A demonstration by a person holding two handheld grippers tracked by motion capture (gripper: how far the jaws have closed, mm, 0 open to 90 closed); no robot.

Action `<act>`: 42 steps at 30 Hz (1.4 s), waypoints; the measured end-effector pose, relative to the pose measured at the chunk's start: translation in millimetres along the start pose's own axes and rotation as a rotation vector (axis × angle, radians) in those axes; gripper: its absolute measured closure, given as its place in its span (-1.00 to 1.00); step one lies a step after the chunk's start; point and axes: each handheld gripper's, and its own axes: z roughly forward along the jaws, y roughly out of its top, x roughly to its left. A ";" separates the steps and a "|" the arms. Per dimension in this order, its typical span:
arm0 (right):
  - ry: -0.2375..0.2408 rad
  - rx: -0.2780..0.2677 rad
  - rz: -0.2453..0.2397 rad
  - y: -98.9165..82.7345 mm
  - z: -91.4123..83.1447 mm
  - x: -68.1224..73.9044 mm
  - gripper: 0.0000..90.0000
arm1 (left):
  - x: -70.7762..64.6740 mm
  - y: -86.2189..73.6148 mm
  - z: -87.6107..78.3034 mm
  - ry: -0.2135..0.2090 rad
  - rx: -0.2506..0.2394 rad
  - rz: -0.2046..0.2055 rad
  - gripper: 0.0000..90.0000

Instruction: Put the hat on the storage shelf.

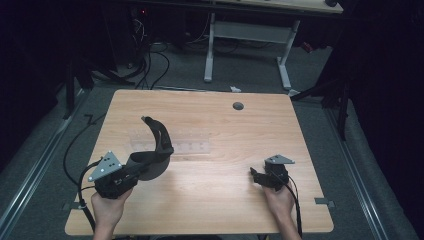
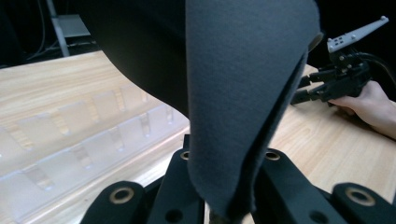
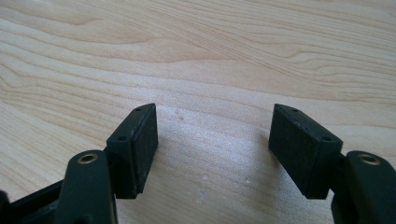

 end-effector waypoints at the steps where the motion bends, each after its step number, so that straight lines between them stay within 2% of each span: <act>1: 0.000 0.000 0.000 0.0 0.0 0.0 -0.26 | 0.9 1.3 -0.2 0.002 -0.002 0.004 0.91; 9: 0.000 0.001 0.001 0.0 -0.1 0.2 -0.26 | 7.3 7.4 3.6 0.023 -0.013 0.028 0.91; 21: 0.001 0.001 0.001 0.0 0.0 0.3 -0.27 | 15.9 16.1 6.4 0.049 -0.035 0.028 0.91; 28: 0.001 0.001 0.002 0.0 0.0 0.3 -0.27 | 20.6 23.9 6.5 0.074 -0.043 0.048 0.91; 35: 0.001 0.001 0.001 0.0 0.0 0.3 -0.27 | 27.6 28.0 6.1 0.084 -0.066 0.032 0.91; 42: 0.001 0.001 0.002 0.0 0.0 0.3 -0.27 | 32.3 32.2 8.6 0.106 -0.082 0.042 0.91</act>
